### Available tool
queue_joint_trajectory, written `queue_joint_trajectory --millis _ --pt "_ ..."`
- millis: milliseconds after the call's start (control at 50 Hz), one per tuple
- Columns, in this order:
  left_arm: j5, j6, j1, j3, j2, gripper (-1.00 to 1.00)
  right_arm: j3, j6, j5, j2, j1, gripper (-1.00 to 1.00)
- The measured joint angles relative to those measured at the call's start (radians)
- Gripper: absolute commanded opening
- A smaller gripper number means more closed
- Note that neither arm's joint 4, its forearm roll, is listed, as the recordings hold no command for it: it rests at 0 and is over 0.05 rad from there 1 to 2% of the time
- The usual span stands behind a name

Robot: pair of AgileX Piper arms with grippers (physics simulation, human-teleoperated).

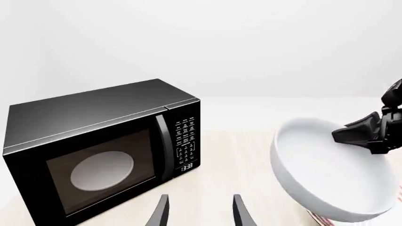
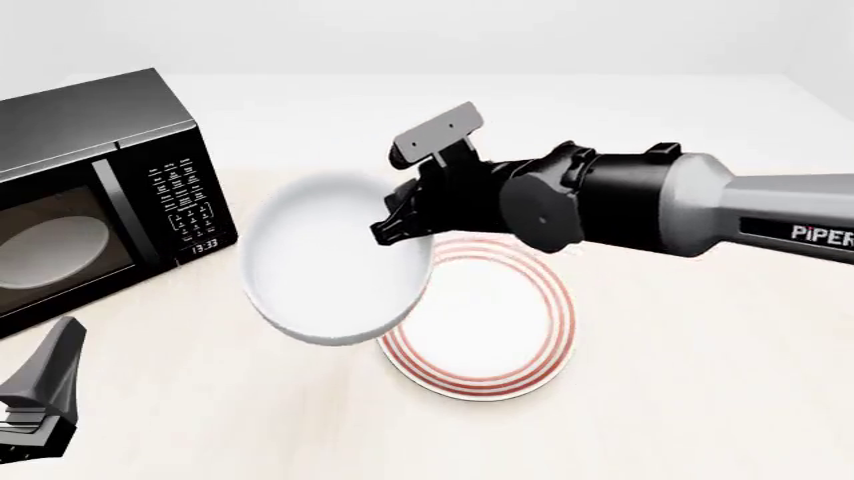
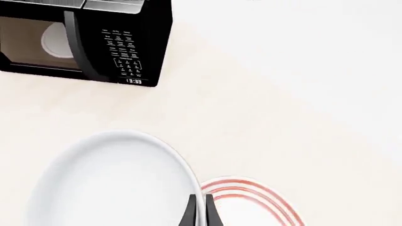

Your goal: Put the white bowl to the right of the plate.

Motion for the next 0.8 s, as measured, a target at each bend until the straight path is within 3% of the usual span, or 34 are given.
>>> queue_joint_trajectory --millis 340,800 --pt "0.000 0.000 0.000 0.000 0.000 1.00 0.221 0.008 -0.042 -0.217 -0.206 -1.00" --pt "0.000 0.000 0.000 0.000 0.000 1.00 0.414 -0.020 -0.039 -0.428 -0.513 -1.00"
